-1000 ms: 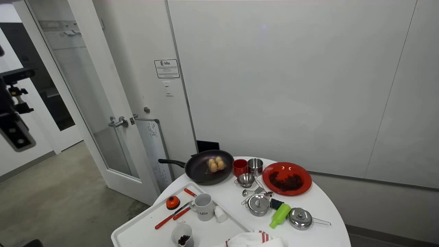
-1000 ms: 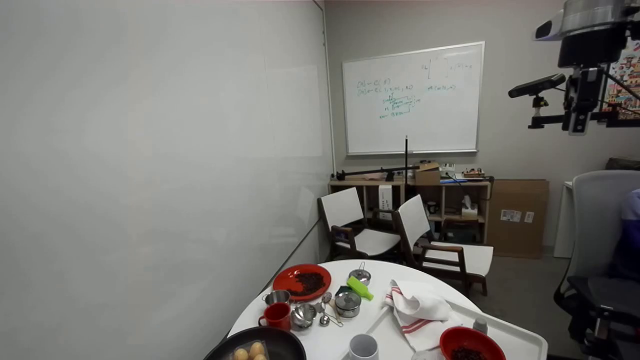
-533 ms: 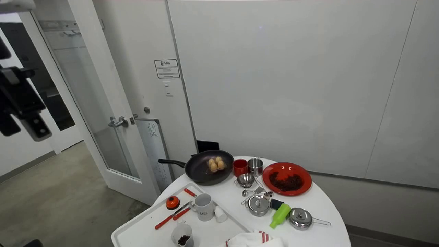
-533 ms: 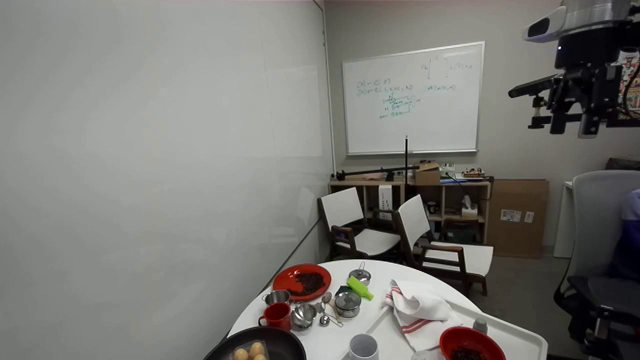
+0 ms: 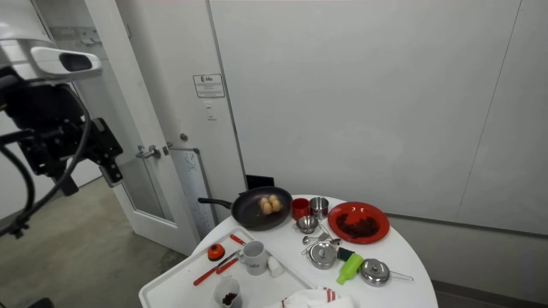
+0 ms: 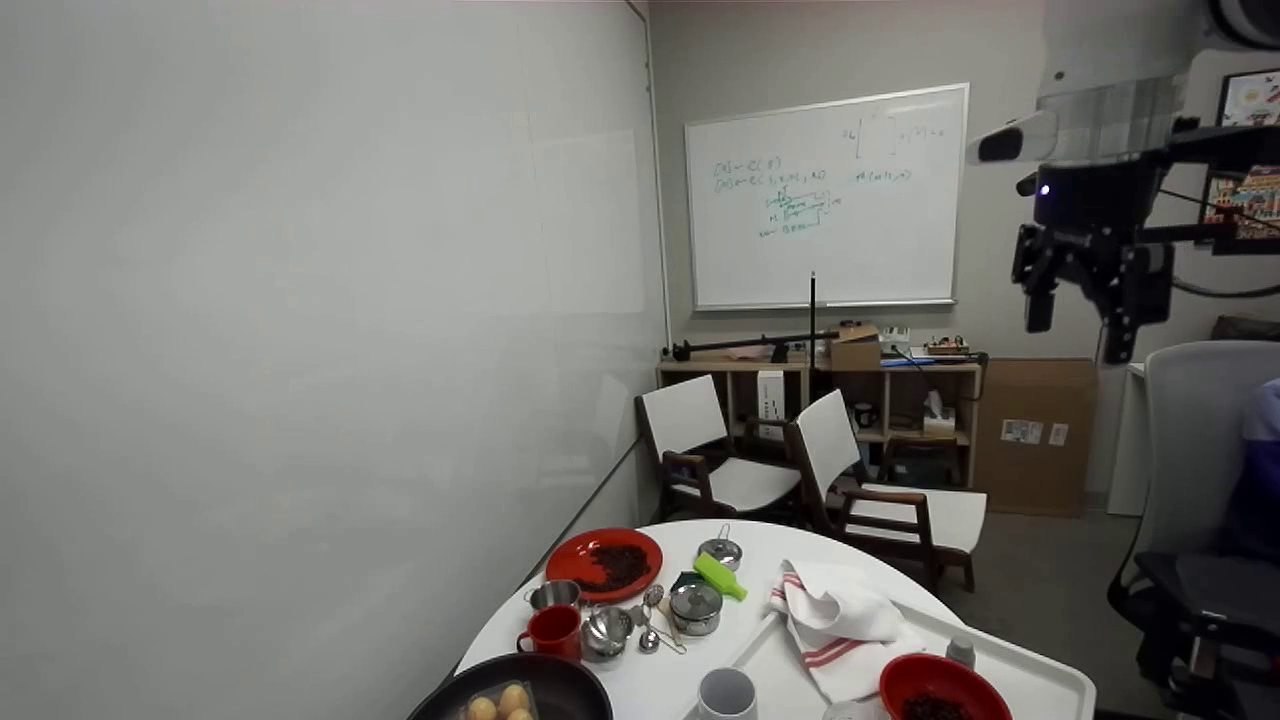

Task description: Pour the contents in the clear jug into the red bowl

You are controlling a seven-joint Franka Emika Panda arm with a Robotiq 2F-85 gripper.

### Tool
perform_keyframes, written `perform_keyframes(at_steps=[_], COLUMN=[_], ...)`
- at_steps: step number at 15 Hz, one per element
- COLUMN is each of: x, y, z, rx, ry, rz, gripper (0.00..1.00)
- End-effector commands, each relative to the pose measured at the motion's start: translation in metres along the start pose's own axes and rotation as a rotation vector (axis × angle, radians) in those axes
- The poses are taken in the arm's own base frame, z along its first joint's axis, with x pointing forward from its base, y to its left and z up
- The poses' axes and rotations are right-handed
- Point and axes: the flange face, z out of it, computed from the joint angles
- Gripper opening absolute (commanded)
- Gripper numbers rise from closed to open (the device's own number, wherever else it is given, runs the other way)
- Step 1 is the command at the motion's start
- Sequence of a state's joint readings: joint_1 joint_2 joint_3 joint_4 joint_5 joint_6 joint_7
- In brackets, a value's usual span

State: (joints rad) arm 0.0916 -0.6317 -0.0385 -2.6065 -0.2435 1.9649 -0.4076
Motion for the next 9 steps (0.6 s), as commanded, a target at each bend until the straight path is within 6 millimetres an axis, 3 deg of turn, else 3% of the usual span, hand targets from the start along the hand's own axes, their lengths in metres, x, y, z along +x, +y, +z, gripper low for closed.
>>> perform_keyframes(at_steps=[1,4,9], x=[0.046,0.068,0.092], y=[-0.031,-0.046,-0.043], z=[0.052,0.086,0.124], rx=[-0.047,-0.024,0.042], ry=[-0.066,-0.084,-0.098], rz=[-0.116,-0.216,-0.274], gripper=[1.0,1.0,1.0])
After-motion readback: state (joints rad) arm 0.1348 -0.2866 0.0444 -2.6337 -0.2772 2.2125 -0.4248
